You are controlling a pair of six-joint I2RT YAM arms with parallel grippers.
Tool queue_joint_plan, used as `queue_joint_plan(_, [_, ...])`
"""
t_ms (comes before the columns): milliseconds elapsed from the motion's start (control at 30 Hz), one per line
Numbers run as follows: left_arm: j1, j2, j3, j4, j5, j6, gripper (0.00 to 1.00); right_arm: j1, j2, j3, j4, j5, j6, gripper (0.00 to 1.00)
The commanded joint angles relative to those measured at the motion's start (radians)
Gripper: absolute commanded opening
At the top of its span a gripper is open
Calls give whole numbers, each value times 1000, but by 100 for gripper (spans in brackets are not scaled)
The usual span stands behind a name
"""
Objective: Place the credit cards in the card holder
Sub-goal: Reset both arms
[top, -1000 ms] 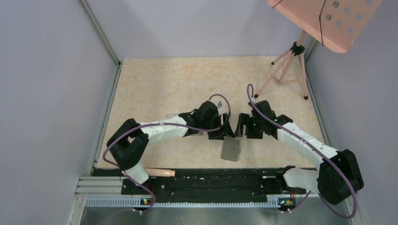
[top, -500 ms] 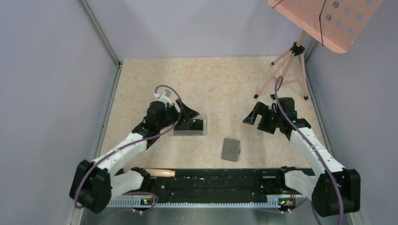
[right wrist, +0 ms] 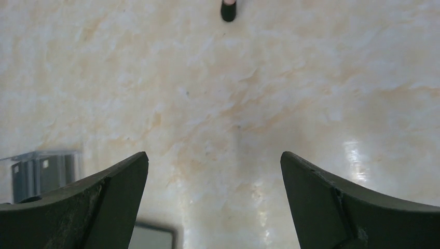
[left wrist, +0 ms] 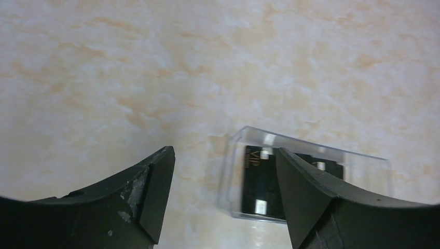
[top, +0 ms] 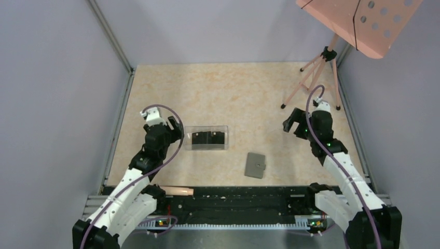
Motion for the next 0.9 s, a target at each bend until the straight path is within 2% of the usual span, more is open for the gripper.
queue_joint_plan(0, [15, -57, -114, 172, -198, 179, 77, -7, -101, -158, 312, 247, -131, 99])
queue_joint_plan(67, [37, -47, -158, 272, -171, 235, 77, -7, -116, -263, 448, 308, -144, 99])
queue_joint_plan(133, [78, -5, -168, 304, -178, 247, 77, -7, -108, -330, 576, 354, -166, 99])
queue_joint_plan(200, [118, 49, -179, 341, -182, 261, 78, -7, -88, -353, 633, 389, -211, 99])
queue_joint_plan(367, [212, 193, -263, 586, -101, 324, 79, -7, -2, -406, 811, 463, -253, 99])
queue_joint_plan(500, [258, 327, -258, 735, -45, 381, 78, -7, 114, -467, 1031, 471, -302, 99])
queue_joint_plan(633, [297, 449, -231, 894, -13, 441, 77, -8, 222, -411, 1079, 475, -322, 99])
queue_joint_plan(733, [312, 538, -233, 1074, 39, 476, 77, -8, 317, -362, 1126, 468, -351, 99])
queue_joint_plan(800, [344, 615, -214, 1134, 124, 454, 76, -10, 363, -355, 1199, 422, -397, 99])
queue_joint_plan(867, [345, 707, -211, 1228, 137, 456, 76, -12, 405, -358, 1265, 359, -450, 99])
